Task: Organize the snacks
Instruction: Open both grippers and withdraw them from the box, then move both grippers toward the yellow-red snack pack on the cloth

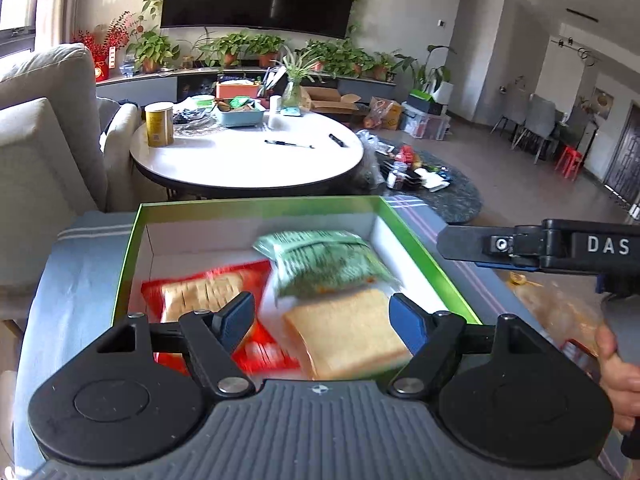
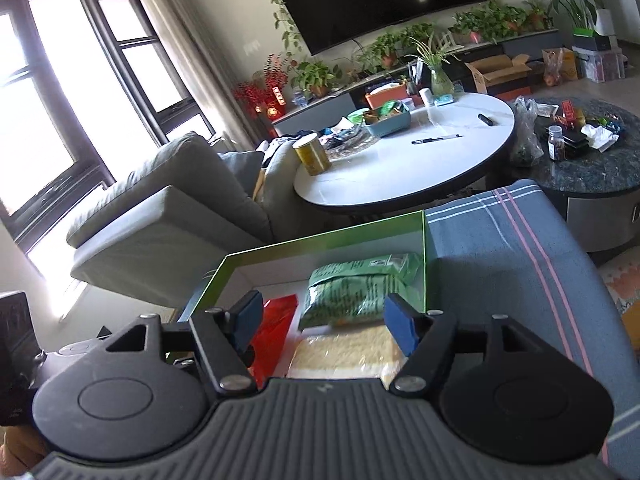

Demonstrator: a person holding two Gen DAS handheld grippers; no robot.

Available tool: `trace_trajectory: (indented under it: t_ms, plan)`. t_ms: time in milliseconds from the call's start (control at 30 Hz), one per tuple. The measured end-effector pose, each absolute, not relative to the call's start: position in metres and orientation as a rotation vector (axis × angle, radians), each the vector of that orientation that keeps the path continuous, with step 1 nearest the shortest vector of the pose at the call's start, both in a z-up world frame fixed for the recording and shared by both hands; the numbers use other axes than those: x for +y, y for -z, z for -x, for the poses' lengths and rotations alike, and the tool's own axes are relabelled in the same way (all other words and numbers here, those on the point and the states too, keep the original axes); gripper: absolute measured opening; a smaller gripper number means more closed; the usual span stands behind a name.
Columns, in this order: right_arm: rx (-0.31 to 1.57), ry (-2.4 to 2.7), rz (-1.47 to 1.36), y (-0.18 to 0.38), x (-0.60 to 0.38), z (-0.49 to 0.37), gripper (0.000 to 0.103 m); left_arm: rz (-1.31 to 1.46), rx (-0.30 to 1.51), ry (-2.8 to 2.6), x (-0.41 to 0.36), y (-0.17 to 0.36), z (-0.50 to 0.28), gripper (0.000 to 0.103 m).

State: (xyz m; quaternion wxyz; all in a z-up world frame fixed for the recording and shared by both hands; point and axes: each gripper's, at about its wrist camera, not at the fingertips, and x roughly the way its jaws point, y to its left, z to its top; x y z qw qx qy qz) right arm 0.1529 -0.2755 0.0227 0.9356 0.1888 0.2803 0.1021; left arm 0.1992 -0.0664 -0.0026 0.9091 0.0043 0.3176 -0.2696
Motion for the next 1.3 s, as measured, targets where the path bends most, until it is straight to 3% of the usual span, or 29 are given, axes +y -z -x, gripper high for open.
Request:
trace_trajectory:
  t_ms: [600, 1300]
  plan:
    - [0.58, -0.269, -0.283, -0.017, -0.263, -0.053, 0.077, -0.027, 0.664, 0.625, -0.029, 0.023, -0.072, 0.072]
    - [0.572, -0.309, 0.006, 0.028, -0.255, 0.056, 0.078, -0.098, 0.636, 0.656, -0.024, 0.025, -0.003, 0.074]
